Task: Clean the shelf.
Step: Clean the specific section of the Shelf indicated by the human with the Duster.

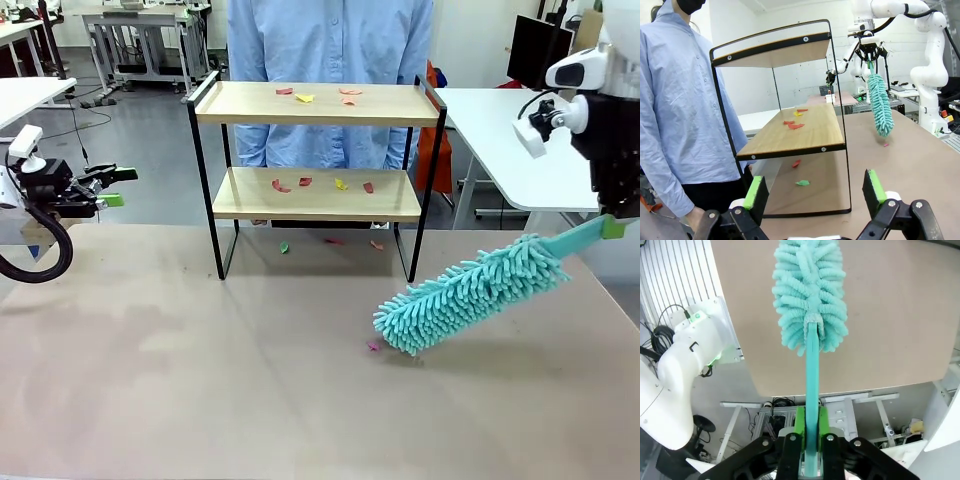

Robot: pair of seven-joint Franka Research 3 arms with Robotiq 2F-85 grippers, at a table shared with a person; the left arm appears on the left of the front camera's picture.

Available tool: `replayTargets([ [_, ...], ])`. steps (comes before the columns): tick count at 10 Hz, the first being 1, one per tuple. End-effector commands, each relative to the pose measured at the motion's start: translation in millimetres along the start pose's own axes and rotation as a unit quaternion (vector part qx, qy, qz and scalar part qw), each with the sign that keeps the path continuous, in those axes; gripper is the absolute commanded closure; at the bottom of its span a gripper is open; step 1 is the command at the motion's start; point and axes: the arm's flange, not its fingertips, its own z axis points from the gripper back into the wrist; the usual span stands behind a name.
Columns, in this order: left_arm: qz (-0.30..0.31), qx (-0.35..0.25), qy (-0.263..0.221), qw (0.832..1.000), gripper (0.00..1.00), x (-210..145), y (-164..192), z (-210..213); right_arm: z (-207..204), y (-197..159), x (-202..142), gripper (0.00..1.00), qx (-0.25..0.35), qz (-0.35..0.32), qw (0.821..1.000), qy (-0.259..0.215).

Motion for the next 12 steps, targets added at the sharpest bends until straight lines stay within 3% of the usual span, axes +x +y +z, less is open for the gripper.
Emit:
replayTargets([
  [1,-0.007,0.000,0.000,1.000,0.00,2.9,-0.4,0.1,2.5,1.5,-5.2,0.87,-0.006,-0.003,1.000,0.003],
  [12,-0.007,0.000,0.000,1.000,0.00,2.9,-0.4,0.1,2.5,1.5,-5.2,0.87,-0.006,-0.003,1.000,0.003],
])
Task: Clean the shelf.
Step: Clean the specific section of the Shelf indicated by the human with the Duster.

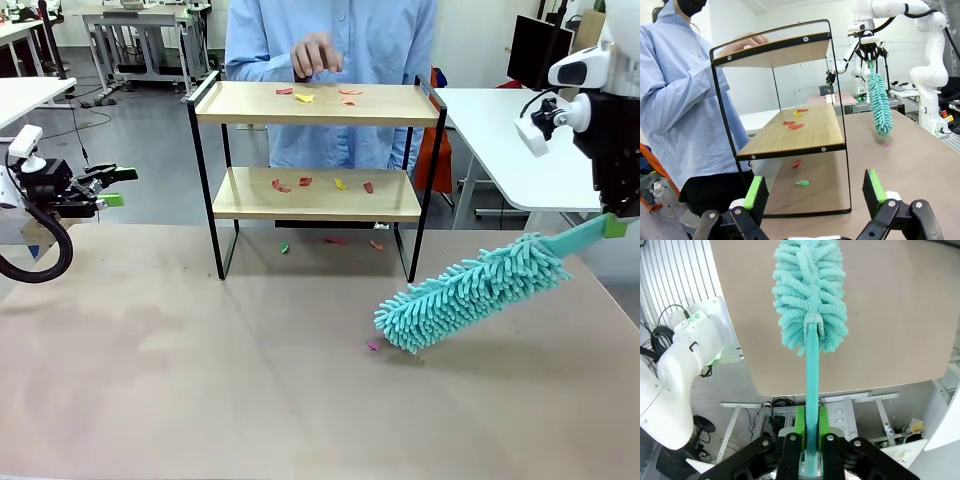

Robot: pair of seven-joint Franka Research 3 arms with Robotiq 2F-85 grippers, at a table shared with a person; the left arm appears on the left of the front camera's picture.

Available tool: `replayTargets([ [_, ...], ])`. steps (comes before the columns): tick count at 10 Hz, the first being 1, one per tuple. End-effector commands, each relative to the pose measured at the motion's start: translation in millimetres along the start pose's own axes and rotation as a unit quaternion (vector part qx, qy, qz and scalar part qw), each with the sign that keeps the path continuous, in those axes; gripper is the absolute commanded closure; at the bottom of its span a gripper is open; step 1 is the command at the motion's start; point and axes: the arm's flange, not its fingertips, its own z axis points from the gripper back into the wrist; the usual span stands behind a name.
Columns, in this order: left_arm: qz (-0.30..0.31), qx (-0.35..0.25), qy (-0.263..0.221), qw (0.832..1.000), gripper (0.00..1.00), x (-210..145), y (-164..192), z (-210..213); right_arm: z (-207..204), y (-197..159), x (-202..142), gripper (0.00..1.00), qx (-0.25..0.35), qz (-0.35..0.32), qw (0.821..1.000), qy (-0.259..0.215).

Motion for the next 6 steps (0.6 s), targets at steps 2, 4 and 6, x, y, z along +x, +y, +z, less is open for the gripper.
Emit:
replayTargets([
  [2,-0.007,0.000,0.000,1.000,0.00,2.9,-0.4,0.1,1.3,1.0,-3.7,0.87,-0.004,-0.002,1.000,0.003],
  [4,-0.007,0.000,0.000,1.000,0.00,2.9,-0.4,0.1,1.3,1.0,-3.7,0.87,-0.004,-0.002,1.000,0.003],
  [6,-0.007,0.000,0.000,1.000,0.00,2.9,-0.4,0.1,1.3,1.0,-3.7,0.87,-0.004,-0.002,1.000,0.003],
])
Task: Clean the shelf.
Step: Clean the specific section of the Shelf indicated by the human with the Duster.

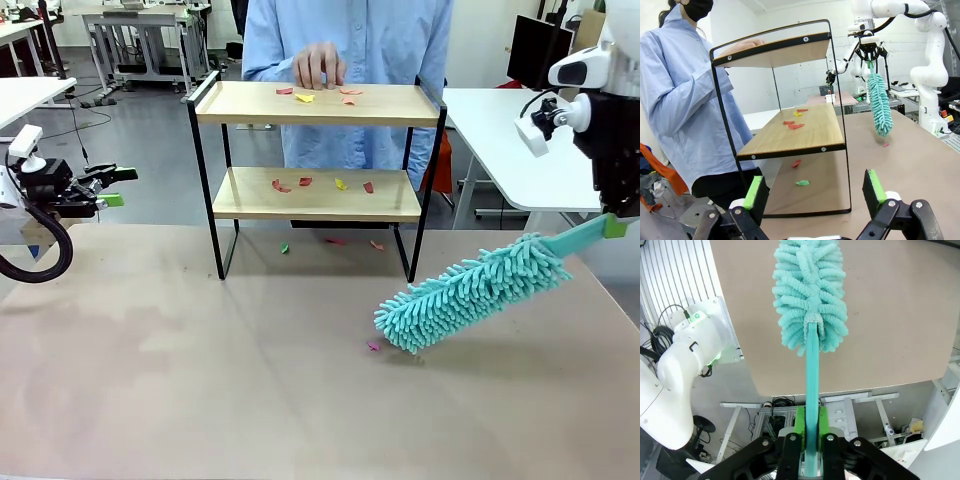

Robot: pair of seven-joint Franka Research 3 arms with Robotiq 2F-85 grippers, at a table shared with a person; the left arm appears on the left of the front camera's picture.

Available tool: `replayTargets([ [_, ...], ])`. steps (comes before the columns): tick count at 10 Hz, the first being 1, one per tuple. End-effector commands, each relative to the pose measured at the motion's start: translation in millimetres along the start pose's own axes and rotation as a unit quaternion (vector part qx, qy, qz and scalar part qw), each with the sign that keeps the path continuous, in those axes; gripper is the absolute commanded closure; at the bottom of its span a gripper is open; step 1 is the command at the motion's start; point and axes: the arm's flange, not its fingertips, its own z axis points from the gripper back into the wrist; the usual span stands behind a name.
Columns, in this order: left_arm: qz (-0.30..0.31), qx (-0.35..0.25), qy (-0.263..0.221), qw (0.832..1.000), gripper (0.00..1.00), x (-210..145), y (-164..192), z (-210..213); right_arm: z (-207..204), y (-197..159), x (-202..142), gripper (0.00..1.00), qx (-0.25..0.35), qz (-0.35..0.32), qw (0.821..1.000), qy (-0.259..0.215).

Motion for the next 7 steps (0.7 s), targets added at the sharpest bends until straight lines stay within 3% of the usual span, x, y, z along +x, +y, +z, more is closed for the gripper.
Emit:
replayTargets([
  [1,-0.007,0.000,0.000,1.000,0.00,2.9,-0.4,0.1,1.3,1.0,-3.7,0.87,-0.004,-0.002,1.000,0.003],
  [7,-0.007,0.000,0.000,1.000,0.00,2.9,-0.4,0.1,1.3,1.0,-3.7,0.87,-0.004,-0.002,1.000,0.003],
])
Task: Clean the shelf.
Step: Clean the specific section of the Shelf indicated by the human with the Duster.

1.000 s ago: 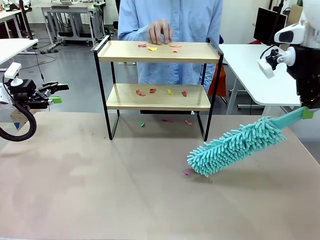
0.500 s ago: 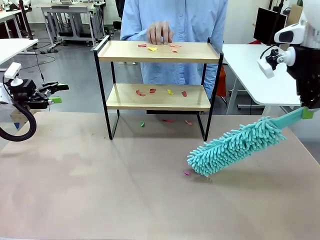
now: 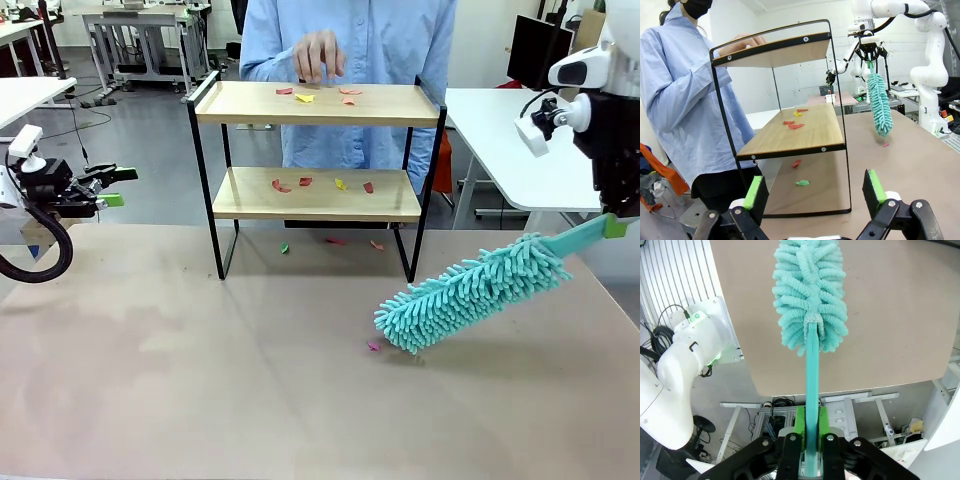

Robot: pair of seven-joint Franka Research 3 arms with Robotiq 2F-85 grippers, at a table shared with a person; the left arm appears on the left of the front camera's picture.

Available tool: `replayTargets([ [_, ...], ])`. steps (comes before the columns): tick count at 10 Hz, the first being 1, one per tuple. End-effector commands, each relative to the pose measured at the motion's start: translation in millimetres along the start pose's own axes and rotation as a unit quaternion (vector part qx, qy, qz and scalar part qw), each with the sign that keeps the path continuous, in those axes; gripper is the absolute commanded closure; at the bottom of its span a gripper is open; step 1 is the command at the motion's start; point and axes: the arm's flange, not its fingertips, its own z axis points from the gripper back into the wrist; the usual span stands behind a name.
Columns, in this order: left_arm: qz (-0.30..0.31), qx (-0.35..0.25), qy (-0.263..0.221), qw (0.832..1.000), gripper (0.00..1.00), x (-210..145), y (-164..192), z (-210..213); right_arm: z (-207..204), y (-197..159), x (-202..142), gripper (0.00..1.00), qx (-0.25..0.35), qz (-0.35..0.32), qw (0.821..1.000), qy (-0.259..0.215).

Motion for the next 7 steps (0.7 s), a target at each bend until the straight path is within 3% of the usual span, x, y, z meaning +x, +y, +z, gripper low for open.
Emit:
replayTargets([
  [1,-0.007,0.000,0.000,1.000,0.00,2.9,-0.4,0.1,1.3,1.0,-3.7,0.87,-0.004,-0.002,1.000,0.003],
  [7,-0.007,0.000,0.000,1.000,0.00,2.9,-0.4,0.1,1.3,1.0,-3.7,0.87,-0.004,-0.002,1.000,0.003],
])
